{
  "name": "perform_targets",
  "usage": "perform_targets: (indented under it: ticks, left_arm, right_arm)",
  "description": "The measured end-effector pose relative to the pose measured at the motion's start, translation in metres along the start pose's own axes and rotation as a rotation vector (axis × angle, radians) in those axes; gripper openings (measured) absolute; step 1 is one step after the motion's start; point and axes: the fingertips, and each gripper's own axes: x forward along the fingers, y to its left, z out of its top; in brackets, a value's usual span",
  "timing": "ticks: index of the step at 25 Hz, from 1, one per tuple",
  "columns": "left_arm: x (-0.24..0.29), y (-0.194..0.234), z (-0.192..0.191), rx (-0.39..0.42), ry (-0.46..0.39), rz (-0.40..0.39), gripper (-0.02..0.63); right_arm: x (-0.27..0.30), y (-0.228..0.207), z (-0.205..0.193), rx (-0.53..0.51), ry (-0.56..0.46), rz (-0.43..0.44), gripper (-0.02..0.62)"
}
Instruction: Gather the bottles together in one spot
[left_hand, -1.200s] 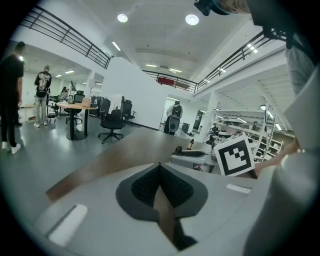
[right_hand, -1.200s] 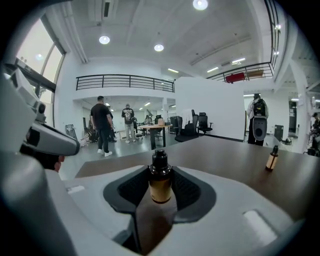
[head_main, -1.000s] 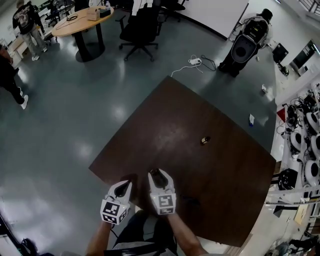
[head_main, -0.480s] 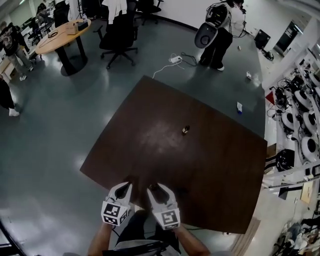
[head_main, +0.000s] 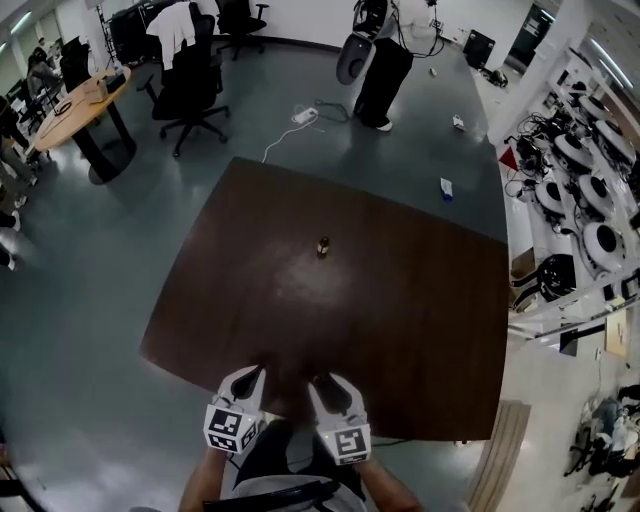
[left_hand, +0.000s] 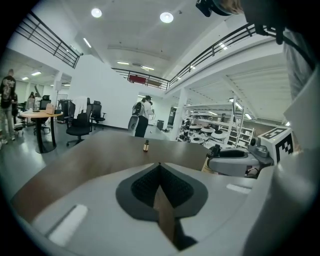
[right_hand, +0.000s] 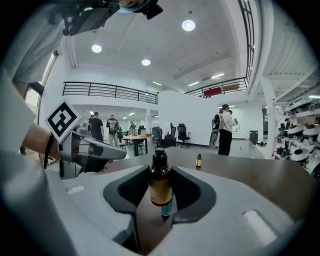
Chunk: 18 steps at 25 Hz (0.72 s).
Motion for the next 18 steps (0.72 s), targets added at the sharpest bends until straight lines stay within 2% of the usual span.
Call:
perform_targets:
  ticks: [10,18]
  left_arm:
    - [0.038,-0.052,-0.003,0.038,0.029,-0.082,0.000]
    - [0.048,-0.052,-0.009,0.039,0.046,-0.059,0.000]
  right_arm:
    - [-0.040,-0.068,-0.030,0.033,0.015,-0.148,0.141]
    - [-0.024,-0.079,-0.073,0.047,0.066,-0.123,0.141]
